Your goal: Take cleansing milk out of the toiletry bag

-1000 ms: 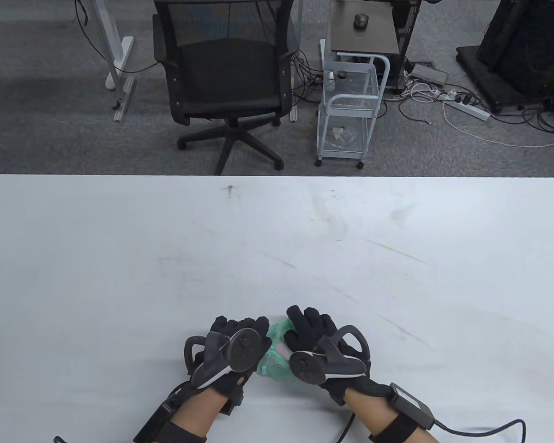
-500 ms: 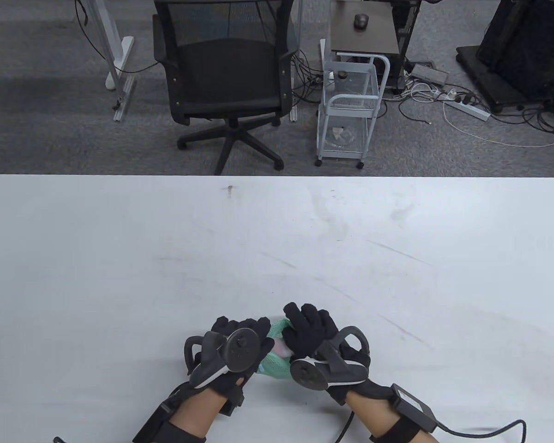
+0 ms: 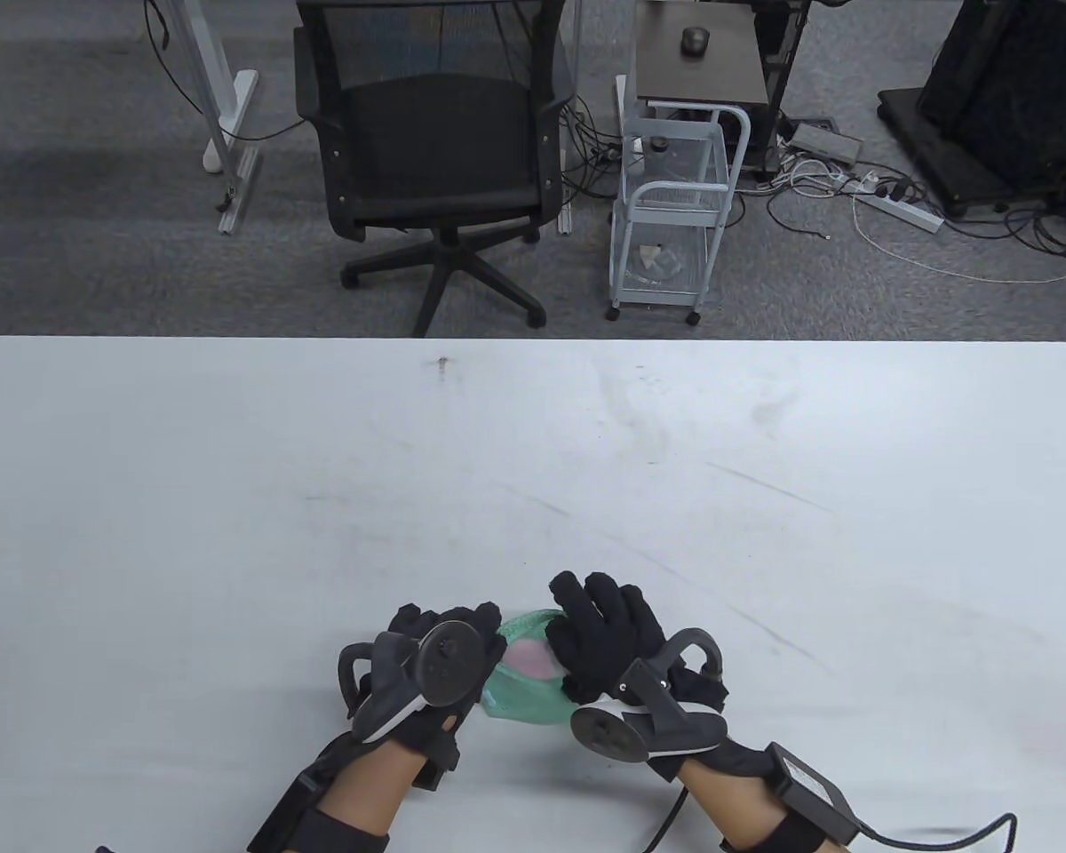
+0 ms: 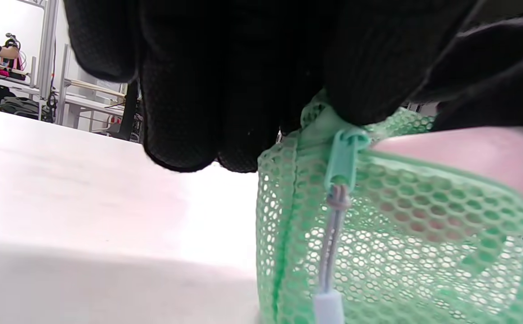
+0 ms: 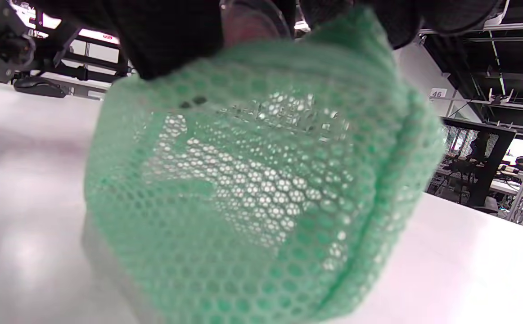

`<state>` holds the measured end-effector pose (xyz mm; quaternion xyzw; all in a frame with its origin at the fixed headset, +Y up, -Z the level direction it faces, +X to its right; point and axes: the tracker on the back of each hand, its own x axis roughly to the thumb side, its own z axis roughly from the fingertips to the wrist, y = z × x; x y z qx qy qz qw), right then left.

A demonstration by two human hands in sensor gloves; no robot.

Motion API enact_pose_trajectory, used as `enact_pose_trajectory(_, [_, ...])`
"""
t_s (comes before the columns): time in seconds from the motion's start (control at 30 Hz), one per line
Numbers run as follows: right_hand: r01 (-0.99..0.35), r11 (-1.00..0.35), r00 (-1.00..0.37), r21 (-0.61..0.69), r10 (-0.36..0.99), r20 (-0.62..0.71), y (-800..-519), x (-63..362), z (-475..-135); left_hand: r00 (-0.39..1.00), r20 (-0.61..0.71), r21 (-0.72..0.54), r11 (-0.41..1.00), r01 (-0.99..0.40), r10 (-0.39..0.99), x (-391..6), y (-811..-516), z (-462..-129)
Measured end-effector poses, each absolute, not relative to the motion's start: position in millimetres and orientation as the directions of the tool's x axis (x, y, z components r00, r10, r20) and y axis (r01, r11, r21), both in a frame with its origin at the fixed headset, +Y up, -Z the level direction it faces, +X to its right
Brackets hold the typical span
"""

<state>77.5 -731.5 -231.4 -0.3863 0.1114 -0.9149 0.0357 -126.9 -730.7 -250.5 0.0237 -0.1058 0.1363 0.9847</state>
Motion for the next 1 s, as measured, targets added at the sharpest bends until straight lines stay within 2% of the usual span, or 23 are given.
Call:
enact_pose_trajectory(0.27, [-0.062,-0.972,-0.724,-0.229,-0.114,0.681,-717.7,91.6,-231.1,0.944,0.202,0.029,0.962,-0.271,0.259,-128.8,-730.3,-251.1])
enact_pose_trajectory(0.57, [-0.219,-0.955,-0.783,-0.2,0.05,0.619,-700.2,121.0,-239.9,0.95,0.184,0.022,0.965,-0.262,0.254,-133.0,-731.1,-253.0])
enact_pose_trajectory(0.77, [-0.27,-0.938,-0.848,-0.217,0.125,0.515,-694.1,148.3,-253.5,0.95,0.185,0.02,0.965,-0.261,0.254,-133.0,-731.4,-252.9])
enact_pose_trajectory(1.0, [-0.275,-0.942,-0.909,-0.192,0.19,0.37,-700.3,179.6,-274.6,0.949,0.181,0.015,0.965,-0.264,0.257,-134.1,-731.3,-253.2])
